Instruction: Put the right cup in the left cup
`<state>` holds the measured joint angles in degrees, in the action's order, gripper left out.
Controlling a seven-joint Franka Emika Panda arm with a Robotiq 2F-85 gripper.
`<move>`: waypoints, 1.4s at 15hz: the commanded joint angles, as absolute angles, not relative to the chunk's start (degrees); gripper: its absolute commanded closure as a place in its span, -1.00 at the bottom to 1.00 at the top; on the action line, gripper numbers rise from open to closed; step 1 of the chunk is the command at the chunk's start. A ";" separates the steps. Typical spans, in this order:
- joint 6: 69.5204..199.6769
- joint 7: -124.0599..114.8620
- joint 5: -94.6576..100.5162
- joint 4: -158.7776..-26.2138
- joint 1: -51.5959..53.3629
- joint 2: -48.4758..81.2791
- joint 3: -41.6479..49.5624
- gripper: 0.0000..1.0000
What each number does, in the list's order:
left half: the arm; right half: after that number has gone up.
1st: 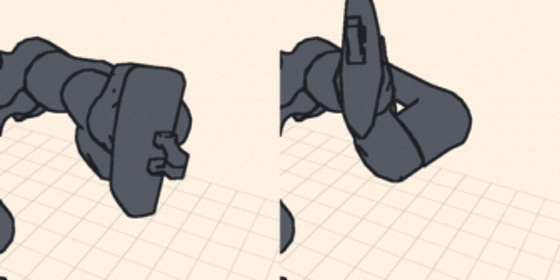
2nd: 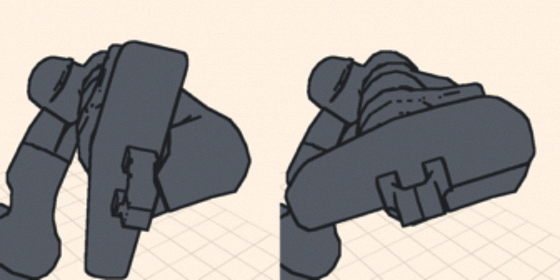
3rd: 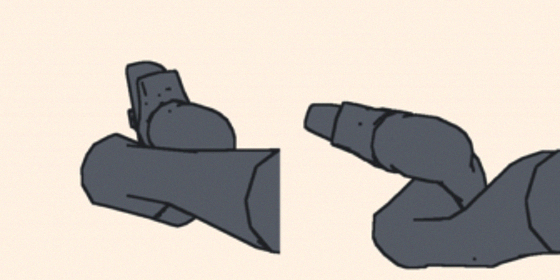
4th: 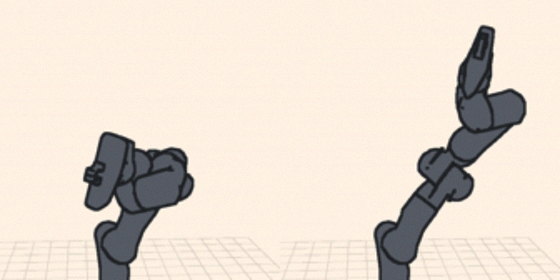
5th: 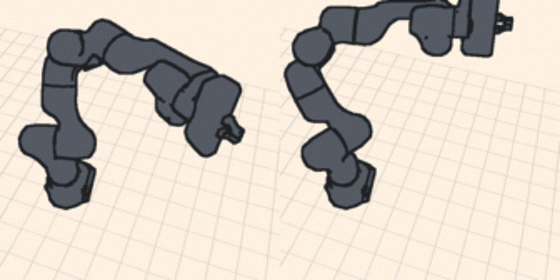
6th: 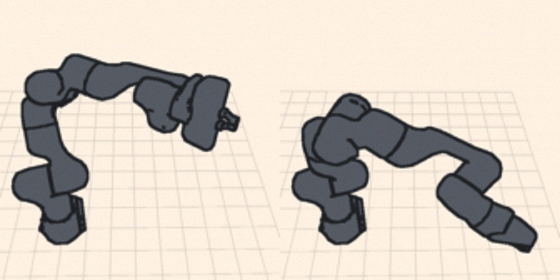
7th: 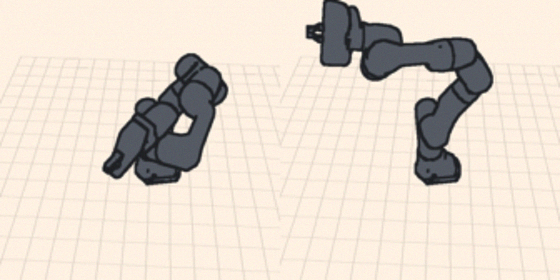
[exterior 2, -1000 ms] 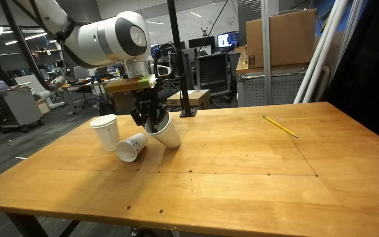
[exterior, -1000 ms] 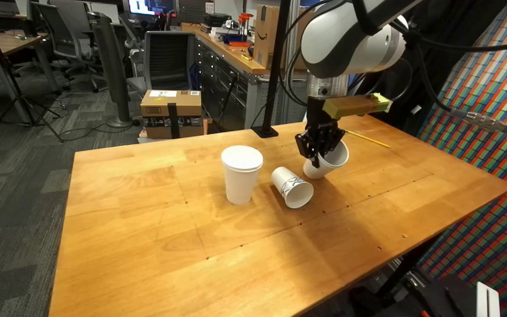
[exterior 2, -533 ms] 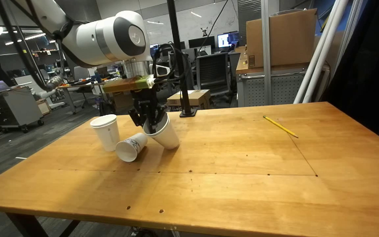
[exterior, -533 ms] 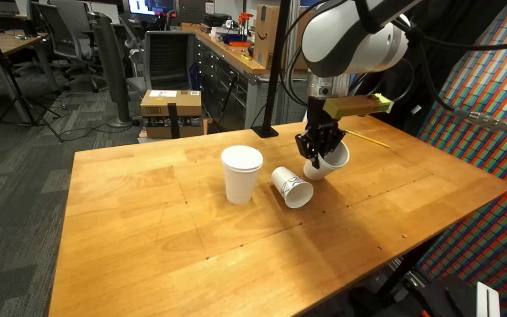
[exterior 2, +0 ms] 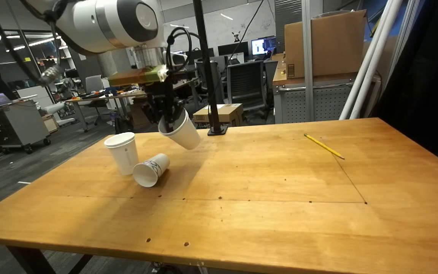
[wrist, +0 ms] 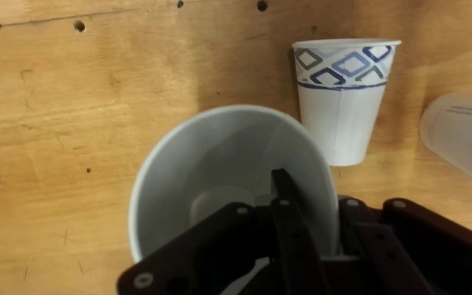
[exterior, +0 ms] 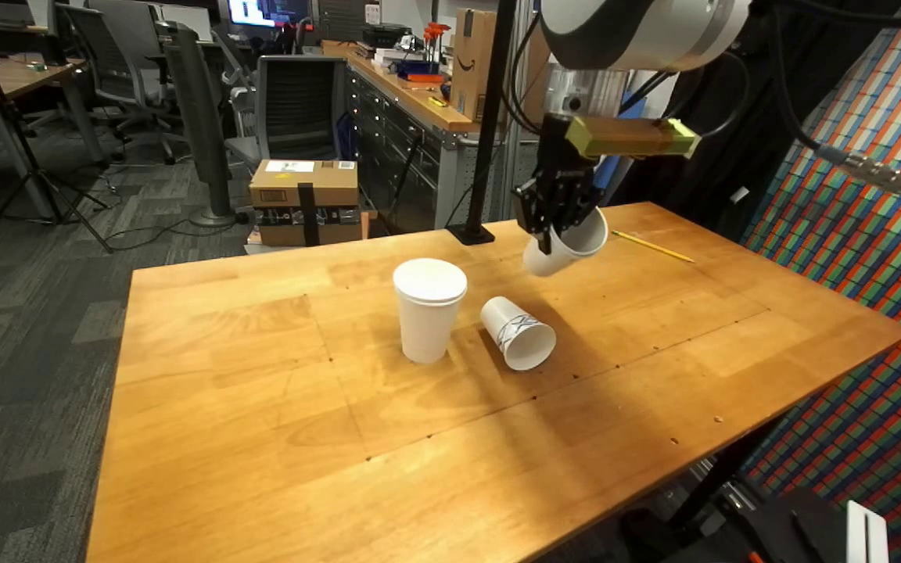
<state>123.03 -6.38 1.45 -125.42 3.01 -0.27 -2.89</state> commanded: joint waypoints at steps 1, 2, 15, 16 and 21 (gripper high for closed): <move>121.16 -8.67 0.92 -122.67 4.58 -4.09 -4.67 1.00; 120.67 -9.26 1.31 -121.83 5.13 -4.60 -5.38 1.00; 106.41 -19.07 7.22 -107.09 12.51 -0.68 -15.36 1.00; 104.72 -19.81 7.37 -105.90 12.93 0.35 -15.69 1.00; 97.00 -21.81 7.20 -100.75 15.10 5.72 -16.09 1.00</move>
<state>101.93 -19.95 6.22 -106.30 13.82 1.54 -15.97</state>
